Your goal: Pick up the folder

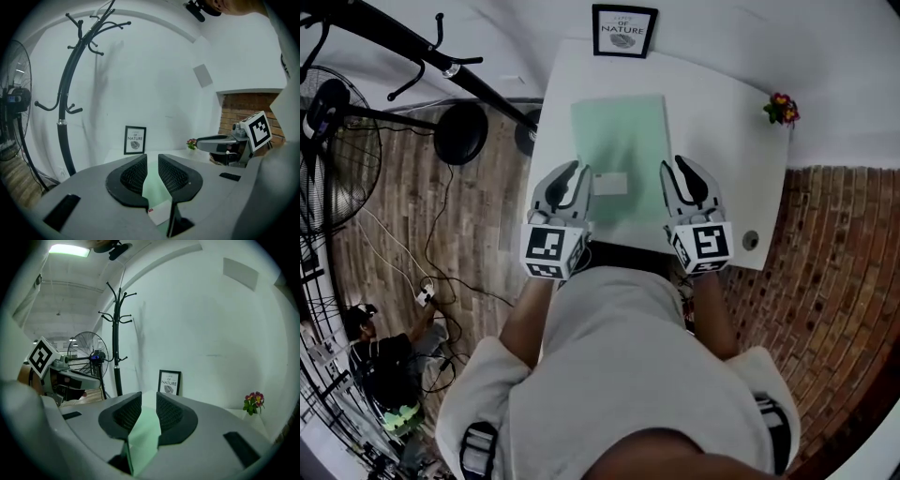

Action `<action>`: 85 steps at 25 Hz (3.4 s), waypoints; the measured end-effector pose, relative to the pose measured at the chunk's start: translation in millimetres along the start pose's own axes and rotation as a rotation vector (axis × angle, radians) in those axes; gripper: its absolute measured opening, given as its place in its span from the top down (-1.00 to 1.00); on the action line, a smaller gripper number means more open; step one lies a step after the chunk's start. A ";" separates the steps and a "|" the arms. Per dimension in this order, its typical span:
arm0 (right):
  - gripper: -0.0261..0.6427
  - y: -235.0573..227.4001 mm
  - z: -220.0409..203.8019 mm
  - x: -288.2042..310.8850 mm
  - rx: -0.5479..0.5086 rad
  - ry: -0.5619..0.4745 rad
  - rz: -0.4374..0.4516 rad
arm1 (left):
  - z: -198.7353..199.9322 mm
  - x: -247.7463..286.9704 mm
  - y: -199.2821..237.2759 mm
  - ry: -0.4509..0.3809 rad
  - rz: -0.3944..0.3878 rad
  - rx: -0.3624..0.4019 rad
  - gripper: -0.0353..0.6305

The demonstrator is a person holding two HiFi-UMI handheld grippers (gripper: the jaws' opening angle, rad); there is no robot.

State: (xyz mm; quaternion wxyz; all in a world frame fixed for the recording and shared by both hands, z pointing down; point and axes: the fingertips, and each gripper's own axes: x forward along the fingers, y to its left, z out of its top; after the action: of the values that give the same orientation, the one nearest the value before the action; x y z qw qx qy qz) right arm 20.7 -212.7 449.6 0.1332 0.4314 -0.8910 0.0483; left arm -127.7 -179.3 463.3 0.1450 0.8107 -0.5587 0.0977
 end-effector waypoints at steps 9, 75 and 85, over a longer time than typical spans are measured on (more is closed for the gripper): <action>0.62 -19.0 -36.4 22.7 0.037 0.090 0.030 | -27.6 35.5 3.4 0.073 0.017 -0.048 0.69; 0.33 -51.1 -200.6 80.8 0.287 0.501 0.122 | -181.3 90.5 51.9 0.506 0.123 -0.420 0.34; 0.27 -50.1 -208.2 86.0 0.377 0.525 0.128 | -189.0 98.8 50.6 0.529 0.087 -0.468 0.26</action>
State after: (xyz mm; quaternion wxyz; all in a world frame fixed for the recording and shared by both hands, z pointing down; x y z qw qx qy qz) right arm 49.6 -267.1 671.9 0.2728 0.3644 -0.8269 0.3302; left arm -139.0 -217.8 678.8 0.4620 0.6776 -0.5432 0.1798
